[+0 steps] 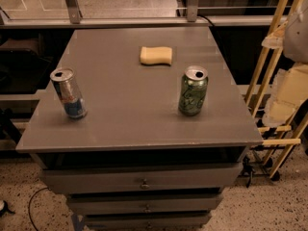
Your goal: Move green can near sponge
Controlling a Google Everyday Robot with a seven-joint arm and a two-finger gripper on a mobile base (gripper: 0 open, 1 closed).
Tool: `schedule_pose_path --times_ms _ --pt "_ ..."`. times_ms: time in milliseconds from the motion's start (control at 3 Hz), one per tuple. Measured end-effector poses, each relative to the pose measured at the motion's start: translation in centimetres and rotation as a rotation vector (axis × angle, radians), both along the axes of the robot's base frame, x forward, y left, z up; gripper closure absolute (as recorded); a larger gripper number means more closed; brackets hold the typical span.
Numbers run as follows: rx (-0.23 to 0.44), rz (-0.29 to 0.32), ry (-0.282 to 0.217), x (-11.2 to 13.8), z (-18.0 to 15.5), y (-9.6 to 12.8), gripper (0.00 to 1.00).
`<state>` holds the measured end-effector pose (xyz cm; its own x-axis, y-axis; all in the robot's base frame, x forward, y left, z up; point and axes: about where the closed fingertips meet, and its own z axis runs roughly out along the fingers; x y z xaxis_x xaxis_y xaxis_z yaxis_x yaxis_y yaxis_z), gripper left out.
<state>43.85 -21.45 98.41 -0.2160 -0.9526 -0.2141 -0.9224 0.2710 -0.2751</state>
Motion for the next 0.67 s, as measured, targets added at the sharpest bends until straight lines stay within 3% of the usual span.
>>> schedule_pose_path --times_ms 333,667 --pt "0.000 0.000 0.000 0.0 0.0 0.0 0.00" --pt "0.085 -0.003 -0.002 1.3 -1.0 0.7 0.00"
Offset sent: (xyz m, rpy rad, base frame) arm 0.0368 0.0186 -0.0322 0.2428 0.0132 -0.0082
